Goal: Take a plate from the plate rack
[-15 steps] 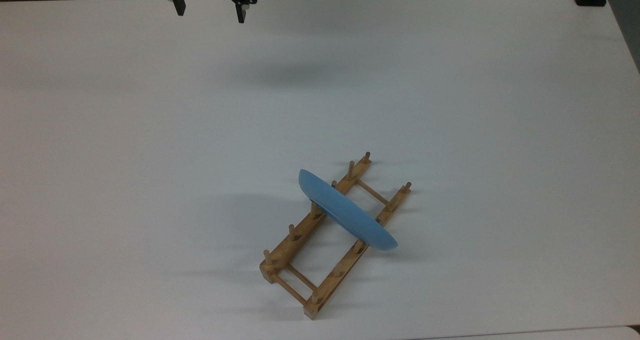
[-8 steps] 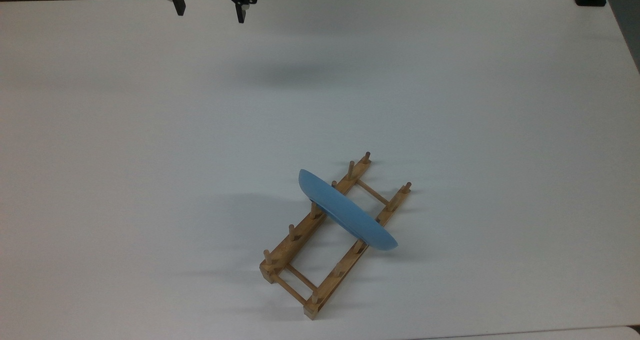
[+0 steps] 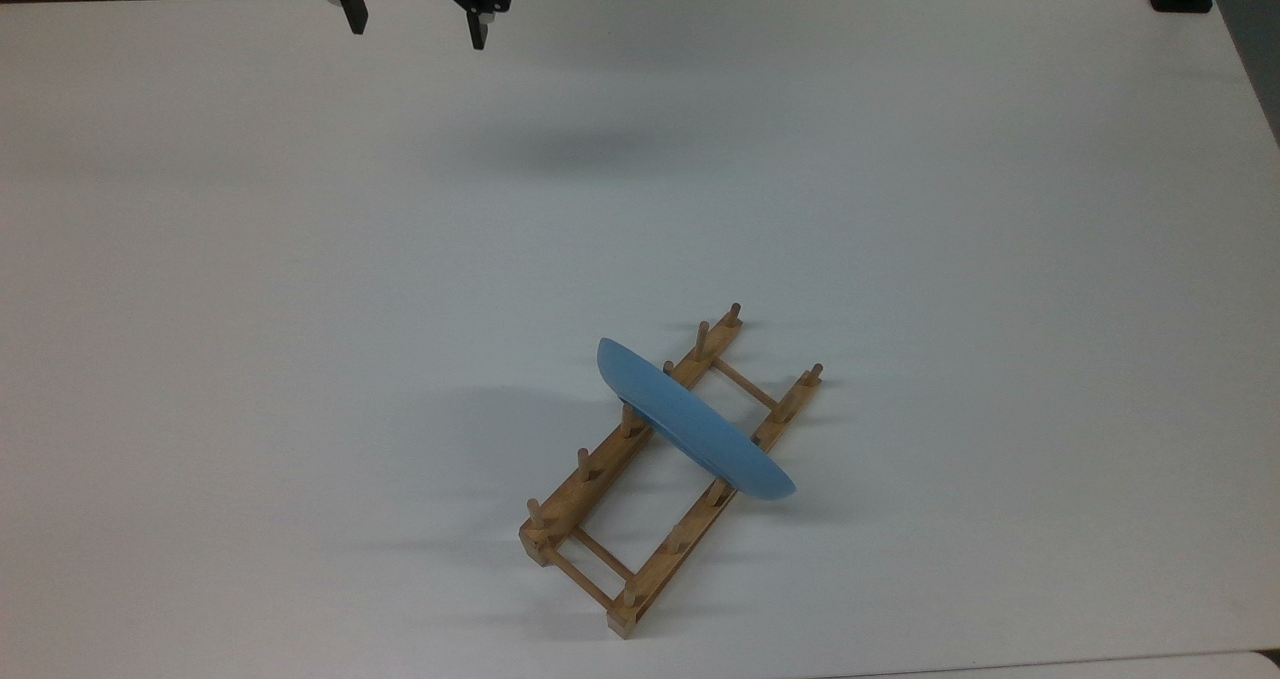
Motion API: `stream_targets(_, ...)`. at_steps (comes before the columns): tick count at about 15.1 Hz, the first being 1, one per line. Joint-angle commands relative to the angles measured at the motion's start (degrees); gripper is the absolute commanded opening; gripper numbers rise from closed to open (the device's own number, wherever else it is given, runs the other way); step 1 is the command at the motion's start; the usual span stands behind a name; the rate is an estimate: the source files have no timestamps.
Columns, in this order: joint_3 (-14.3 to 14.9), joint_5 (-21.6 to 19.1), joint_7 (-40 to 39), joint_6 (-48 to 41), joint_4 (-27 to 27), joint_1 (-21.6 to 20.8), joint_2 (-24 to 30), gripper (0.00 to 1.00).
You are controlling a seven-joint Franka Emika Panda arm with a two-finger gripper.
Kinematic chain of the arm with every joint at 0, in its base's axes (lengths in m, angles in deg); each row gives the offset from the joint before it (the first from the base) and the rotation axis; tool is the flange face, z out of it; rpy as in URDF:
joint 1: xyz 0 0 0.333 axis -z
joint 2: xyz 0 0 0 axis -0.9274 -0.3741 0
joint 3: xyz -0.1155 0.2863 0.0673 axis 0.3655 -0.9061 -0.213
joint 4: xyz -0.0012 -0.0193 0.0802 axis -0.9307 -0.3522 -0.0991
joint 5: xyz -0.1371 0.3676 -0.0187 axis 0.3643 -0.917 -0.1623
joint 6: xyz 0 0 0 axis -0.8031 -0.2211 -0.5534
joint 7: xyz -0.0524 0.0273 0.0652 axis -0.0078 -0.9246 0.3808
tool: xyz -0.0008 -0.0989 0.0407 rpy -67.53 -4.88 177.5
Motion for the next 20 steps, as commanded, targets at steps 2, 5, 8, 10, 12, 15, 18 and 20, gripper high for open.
stream_targets(2,-0.15,-0.77,-0.79,2.05,0.52,-1.16,-1.52,1.0)
stream_targets(5,-0.15,-1.03,-0.35,9.08,0.6,-2.31,-1.52,1.0)
stream_targets(8,-0.06,-0.07,0.09,18.92,0.6,-6.43,-1.78,0.96)
stream_targets(10,0.12,3.08,0.18,23.85,0.69,-9.5,-3.01,0.93)
stream_targets(12,0.12,10.7,0.27,26.32,4.01,-12.4,-5.46,0.89)
stream_targets(15,0.55,21.09,2.63,32.81,5.96,-16.1,-10.03,0.81)
stream_targets(18,0.73,28.05,6.67,36.26,8.94,-17.42,-14.33,0.81)
stream_targets(20,0.64,31.13,7.65,36.26,9.83,-18.39,-16.8,0.71)
